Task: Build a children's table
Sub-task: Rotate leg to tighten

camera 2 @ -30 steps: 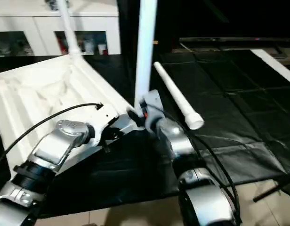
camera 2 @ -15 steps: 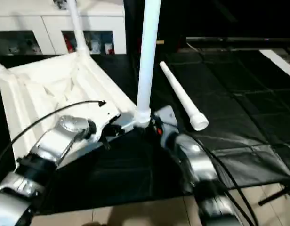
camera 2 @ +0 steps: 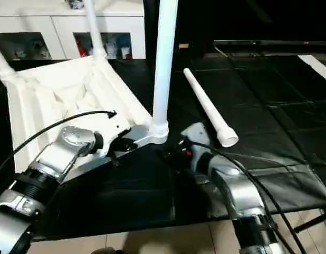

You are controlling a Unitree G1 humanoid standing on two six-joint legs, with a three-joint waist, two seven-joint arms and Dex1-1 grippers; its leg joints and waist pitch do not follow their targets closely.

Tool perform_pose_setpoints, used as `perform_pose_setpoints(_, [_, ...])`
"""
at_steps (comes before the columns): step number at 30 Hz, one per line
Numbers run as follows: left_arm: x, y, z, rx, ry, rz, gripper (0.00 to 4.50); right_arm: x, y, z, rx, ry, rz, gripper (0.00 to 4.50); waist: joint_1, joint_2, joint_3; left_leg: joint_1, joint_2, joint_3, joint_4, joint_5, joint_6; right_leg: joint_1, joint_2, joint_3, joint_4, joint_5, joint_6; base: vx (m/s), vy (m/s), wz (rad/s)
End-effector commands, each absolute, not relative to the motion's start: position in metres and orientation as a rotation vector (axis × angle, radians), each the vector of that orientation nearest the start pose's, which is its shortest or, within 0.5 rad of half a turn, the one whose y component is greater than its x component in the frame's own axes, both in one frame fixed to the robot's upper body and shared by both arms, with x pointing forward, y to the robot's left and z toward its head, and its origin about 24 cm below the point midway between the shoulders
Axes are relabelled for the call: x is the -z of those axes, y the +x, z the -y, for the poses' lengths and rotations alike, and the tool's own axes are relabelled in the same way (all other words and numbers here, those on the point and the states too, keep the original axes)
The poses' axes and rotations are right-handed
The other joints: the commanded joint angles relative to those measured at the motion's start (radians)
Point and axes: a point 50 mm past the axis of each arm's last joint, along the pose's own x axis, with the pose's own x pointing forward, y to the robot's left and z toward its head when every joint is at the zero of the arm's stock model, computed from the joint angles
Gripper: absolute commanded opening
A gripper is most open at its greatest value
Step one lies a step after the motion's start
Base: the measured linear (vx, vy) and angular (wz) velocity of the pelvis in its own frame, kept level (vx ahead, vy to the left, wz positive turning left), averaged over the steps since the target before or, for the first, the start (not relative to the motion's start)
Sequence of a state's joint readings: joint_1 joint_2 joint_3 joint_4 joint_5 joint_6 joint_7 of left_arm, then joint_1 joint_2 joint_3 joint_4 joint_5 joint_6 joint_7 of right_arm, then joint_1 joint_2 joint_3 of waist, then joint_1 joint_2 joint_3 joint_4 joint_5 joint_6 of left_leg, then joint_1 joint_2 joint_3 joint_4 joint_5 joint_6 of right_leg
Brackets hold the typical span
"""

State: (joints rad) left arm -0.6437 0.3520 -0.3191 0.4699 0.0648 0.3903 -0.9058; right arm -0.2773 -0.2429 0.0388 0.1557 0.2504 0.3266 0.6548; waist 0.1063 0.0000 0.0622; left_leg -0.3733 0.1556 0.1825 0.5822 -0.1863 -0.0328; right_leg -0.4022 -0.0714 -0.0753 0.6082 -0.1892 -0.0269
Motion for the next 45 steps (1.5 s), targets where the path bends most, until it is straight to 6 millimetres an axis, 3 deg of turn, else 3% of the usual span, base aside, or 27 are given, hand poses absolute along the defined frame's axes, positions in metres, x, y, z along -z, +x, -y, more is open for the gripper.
perform_pose_setpoints(1, [-0.073,0.335,-0.122,1.07,0.486,-0.451,0.0,-0.066,0.294,0.15,-0.697,0.133,-0.174,4.43,0.002,-0.007,-0.071,0.014,0.082,-0.033,-0.066,-0.144,0.055,0.057,-0.097,0.062,-0.073,-0.114,-0.212,0.0,0.0,0.0])
perform_pose_setpoints(3, [-0.069,0.331,-0.126,1.123,0.495,-0.452,0.0,-0.068,0.29,0.151,-0.764,0.158,-0.19,4.43,0.007,0.0,-0.071,0.015,0.082,-0.033,-0.064,-0.136,0.062,0.056,-0.098,0.062,-0.068,-0.107,-0.212,0.0,0.0,0.0])
perform_pose_setpoints(5, [-0.069,0.326,-0.127,1.197,0.512,-0.44,0.0,-0.068,0.288,0.154,-0.799,0.09,-0.184,4.43,0.009,-0.005,-0.069,0.015,0.082,-0.031,-0.064,-0.146,0.054,0.054,-0.099,0.061,-0.072,-0.128,-0.209,0.0,0.0,0.0])
perform_pose_setpoints(11, [-0.066,0.318,-0.129,1.324,0.583,-0.455,0.0,-0.069,0.289,0.159,-0.894,0.046,-0.185,4.43,0.016,-0.001,-0.068,0.018,0.082,-0.031,-0.066,-0.178,0.032,0.052,-0.102,0.062,-0.074,-0.189,-0.194,0.0,0.0,0.0])
perform_pose_setpoints(20, [-0.062,0.309,-0.128,1.505,0.675,-0.451,0.0,-0.067,0.288,0.161,-1.083,-0.071,-0.219,4.43,0.036,-0.005,-0.072,0.018,0.084,-0.027,-0.059,-0.137,0.05,0.053,-0.101,0.059,-0.064,-0.134,-0.208,0.0,0.0,0.0])
perform_pose_setpoints(28, [-0.062,0.305,-0.126,1.571,0.687,-0.452,0.0,-0.065,0.288,0.156,-1.233,-0.063,-0.258,4.43,0.042,-0.004,-0.074,0.017,0.087,-0.027,-0.056,-0.141,0.055,0.054,-0.102,0.057,-0.059,-0.129,-0.226,0.0,0.0,0.0])
perform_pose_setpoints(29, [-0.063,0.305,-0.125,1.58,0.693,-0.445,0.0,-0.065,0.287,0.154,-1.279,-0.062,-0.264,4.43,0.042,-0.01,-0.074,0.016,0.086,-0.027,-0.056,-0.143,0.057,0.055,-0.102,0.056,-0.059,-0.134,-0.225,0.0,0.0,0.0])
perform_pose_setpoints(35, [-0.067,0.306,-0.124,1.6,0.702,-0.435,0.0,-0.059,0.285,0.15,-1.351,-0.091,-0.303,4.43,0.044,-0.006,-0.075,0.015,0.085,-0.027,-0.053,-0.138,0.058,0.053,-0.105,0.056,-0.059,-0.152,-0.226,0.0,0.0,0.0])
perform_pose_setpoints(45, [-0.066,0.304,-0.126,1.624,0.711,-0.452,0.0,-0.055,0.29,0.154,-1.363,-0.091,-0.328,3.55,0.049,-0.004,-0.078,0.016,0.086,-0.026,-0.049,-0.12,0.065,0.054,-0.102,0.055,-0.053,-0.107,-0.242,0.0,0.0,0.0])
